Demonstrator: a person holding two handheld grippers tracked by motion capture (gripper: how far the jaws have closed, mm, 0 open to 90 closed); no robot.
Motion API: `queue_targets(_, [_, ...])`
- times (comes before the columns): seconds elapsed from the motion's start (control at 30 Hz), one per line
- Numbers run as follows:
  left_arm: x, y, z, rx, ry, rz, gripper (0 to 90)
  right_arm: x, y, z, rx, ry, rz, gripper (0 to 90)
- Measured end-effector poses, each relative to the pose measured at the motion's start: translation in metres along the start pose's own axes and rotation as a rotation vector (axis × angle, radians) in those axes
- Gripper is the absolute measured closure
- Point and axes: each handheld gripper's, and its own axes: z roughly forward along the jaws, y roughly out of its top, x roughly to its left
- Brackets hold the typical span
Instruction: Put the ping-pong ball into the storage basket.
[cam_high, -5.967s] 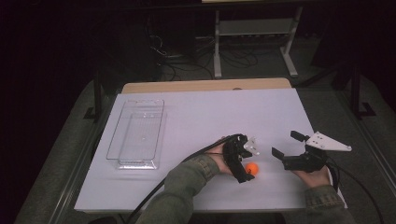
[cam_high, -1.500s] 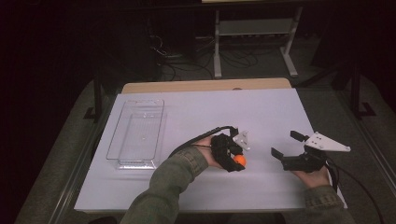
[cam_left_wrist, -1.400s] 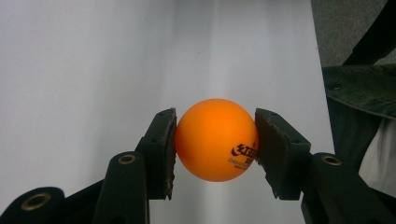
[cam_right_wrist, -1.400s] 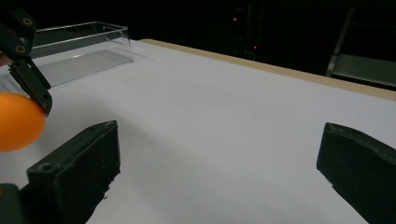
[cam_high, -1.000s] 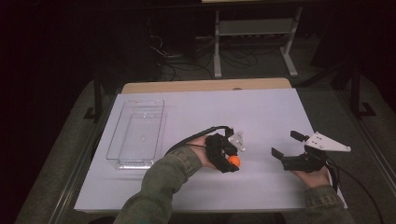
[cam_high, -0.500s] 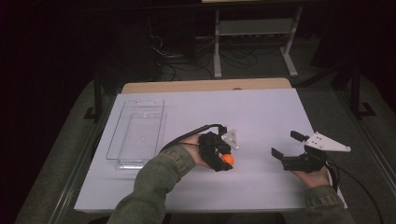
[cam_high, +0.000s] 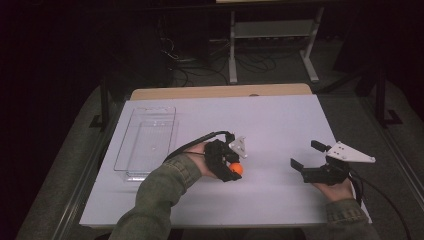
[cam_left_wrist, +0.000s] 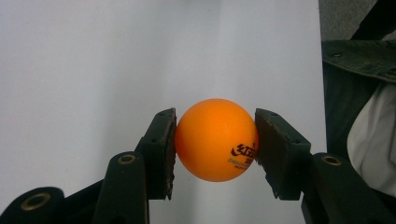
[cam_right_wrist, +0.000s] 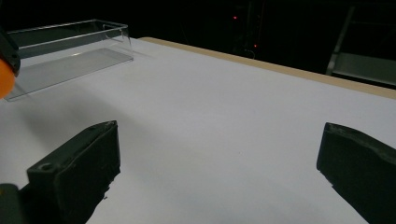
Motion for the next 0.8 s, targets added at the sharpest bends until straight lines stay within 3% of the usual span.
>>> queue_targets(0.8, [0.003, -0.025, -0.036, -0.003, 0.075, -0.035, 50.4, 0.001, -0.001, 0.001, 0.005, -0.001, 0.003, 0.0])
